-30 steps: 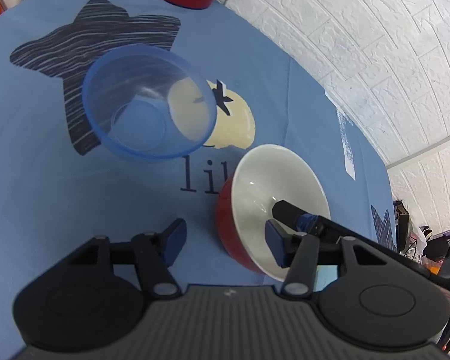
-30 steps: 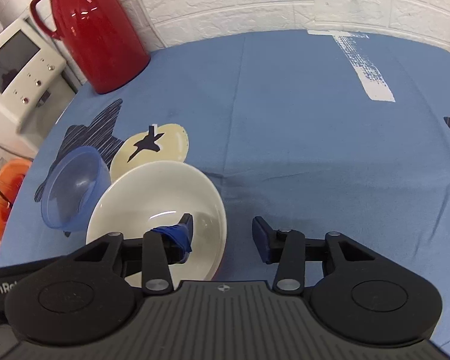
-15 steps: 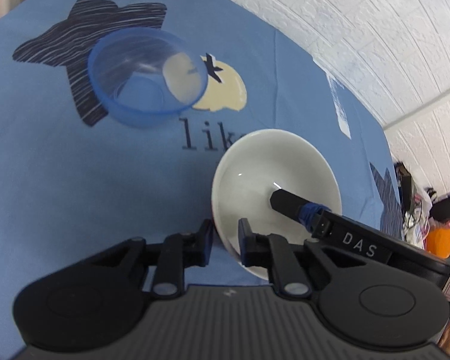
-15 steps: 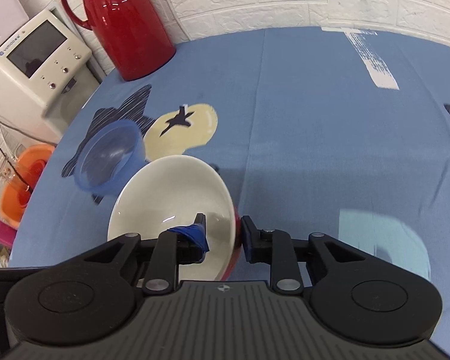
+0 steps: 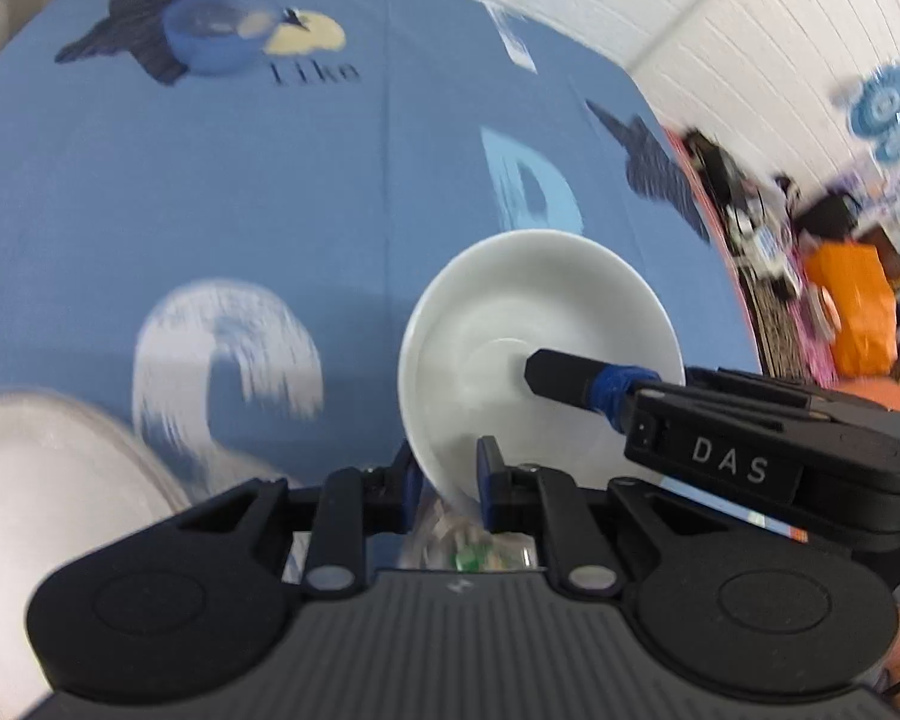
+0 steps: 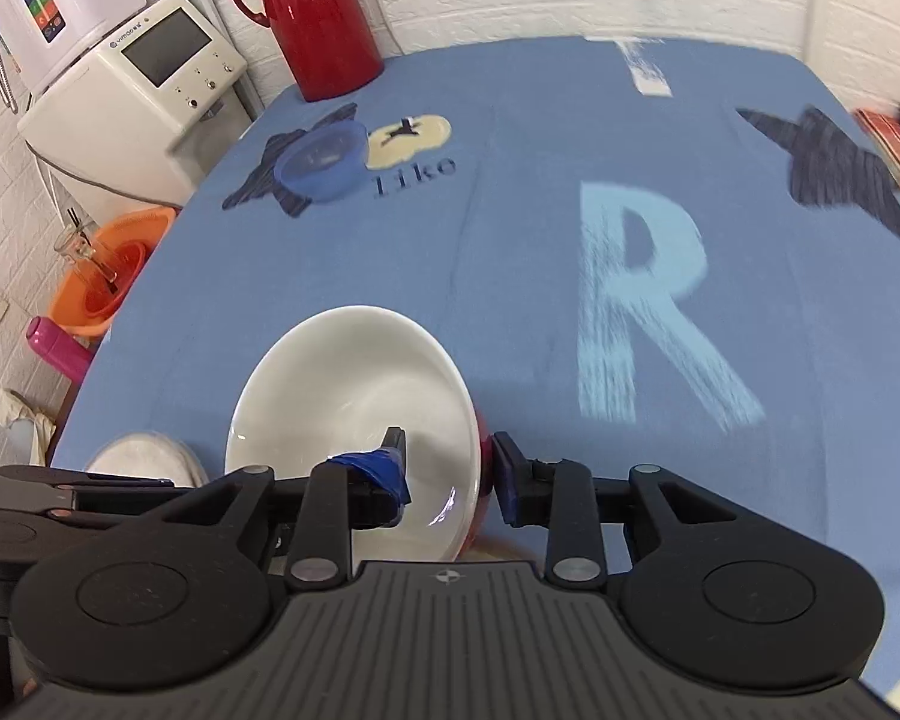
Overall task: Organize plates and bowls
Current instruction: 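Carry the red-and-white bowl into the steel bowl and open both tools, then reach both tools to the clear blue bowl and grasp its rim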
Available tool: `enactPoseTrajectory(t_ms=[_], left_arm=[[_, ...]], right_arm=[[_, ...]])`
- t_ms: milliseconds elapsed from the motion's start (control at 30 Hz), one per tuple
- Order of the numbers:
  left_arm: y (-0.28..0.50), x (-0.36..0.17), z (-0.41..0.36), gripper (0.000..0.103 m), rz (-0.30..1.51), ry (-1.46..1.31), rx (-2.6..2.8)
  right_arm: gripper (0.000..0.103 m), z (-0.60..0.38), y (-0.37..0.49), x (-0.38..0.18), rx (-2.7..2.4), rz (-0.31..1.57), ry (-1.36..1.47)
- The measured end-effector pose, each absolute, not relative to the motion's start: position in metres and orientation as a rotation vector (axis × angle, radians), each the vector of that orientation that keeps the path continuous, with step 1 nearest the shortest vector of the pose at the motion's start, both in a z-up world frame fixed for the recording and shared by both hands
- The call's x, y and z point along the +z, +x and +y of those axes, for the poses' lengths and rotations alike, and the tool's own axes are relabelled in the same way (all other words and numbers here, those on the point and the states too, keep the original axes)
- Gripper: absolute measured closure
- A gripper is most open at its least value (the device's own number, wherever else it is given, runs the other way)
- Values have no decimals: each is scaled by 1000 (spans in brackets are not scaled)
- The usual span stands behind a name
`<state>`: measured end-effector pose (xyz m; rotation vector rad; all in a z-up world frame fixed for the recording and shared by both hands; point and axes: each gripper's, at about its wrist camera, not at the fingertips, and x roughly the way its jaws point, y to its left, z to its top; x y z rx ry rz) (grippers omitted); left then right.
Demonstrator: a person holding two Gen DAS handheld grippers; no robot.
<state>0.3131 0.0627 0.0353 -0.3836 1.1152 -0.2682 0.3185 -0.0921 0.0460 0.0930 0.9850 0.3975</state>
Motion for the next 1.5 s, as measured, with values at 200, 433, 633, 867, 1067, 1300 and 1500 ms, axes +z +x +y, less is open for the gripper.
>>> enactPoseTrajectory(t_ms=[200, 433, 633, 867, 1067, 1300, 1500], left_arm=[[273, 12, 32, 91, 1172, -277, -296], [257, 2, 13, 91, 1149, -169, -292], [255, 10, 17, 51, 1130, -190, -319], [242, 50, 30, 43, 1024, -170, -364], [257, 61, 92, 40, 971, -207, -273], [331, 40, 204, 40, 989, -356, -44], [418, 28, 262, 40, 983, -506, 22]], right_arm=[[87, -108, 275, 14, 358, 1030, 106], [87, -118, 261, -6, 337, 1062, 145], [86, -124, 256, 3, 314, 1038, 141], [84, -134, 251, 24, 271, 962, 138], [82, -144, 264, 35, 262, 932, 173], [81, -103, 350, 28, 309, 979, 189], [80, -25, 452, 27, 469, 943, 241]])
